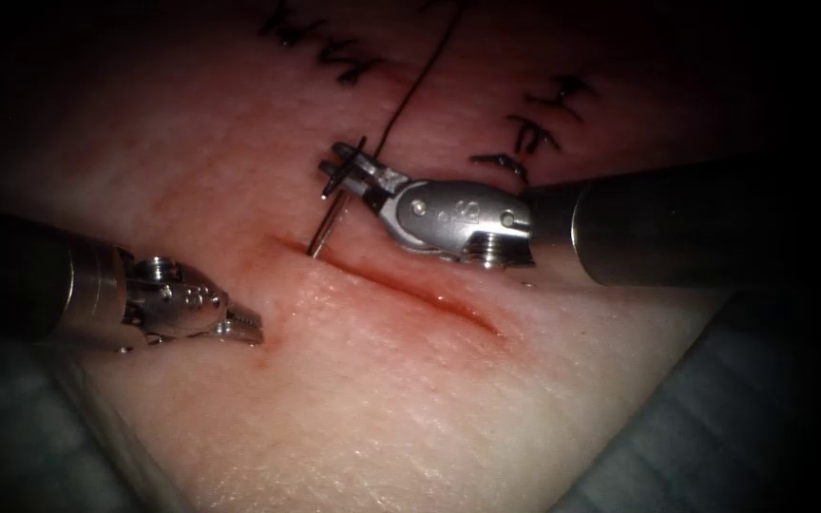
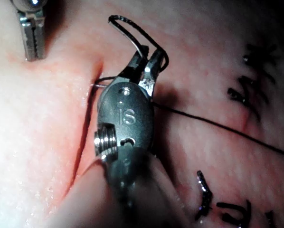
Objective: Wound Closure
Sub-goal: Throw the needle through the bottom of the incision
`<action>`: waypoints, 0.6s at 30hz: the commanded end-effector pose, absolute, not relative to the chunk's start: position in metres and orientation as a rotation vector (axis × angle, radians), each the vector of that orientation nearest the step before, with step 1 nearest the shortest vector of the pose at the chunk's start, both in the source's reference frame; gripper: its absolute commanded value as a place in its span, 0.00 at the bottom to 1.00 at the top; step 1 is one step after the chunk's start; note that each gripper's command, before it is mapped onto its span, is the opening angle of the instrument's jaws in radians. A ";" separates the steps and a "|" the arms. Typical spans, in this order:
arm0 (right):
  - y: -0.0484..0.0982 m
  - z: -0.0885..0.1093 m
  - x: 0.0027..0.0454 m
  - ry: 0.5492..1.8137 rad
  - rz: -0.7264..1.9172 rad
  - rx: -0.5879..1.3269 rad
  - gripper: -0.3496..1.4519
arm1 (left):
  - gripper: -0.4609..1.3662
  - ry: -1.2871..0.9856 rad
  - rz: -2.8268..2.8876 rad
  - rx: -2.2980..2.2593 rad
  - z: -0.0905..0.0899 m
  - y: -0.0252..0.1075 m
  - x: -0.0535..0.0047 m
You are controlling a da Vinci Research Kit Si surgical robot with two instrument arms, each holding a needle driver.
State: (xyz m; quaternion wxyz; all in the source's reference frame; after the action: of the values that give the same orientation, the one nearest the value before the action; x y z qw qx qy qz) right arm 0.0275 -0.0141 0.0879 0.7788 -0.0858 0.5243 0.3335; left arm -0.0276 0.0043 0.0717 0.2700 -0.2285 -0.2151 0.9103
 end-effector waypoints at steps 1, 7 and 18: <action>-0.014 0.088 0.0276 1.134 0.729 -0.169 0.00 | 0.15 -0.585 2.453 -0.618 0.072 0.004 -0.0275; -0.014 0.088 0.0276 1.148 0.805 -0.103 0.00 | 0.15 -0.581 2.456 -0.619 0.072 0.004 -0.0274; -0.013 0.089 0.0275 1.161 0.933 0.125 0.00 | 0.14 -0.582 2.465 -0.627 0.073 0.004 -0.0273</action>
State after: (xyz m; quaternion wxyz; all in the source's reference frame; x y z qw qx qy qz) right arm 0.0273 -0.0130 0.0892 0.7314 0.0603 0.5279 0.4274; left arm -0.0273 0.0039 0.0725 0.2640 -0.2312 -0.2127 0.9119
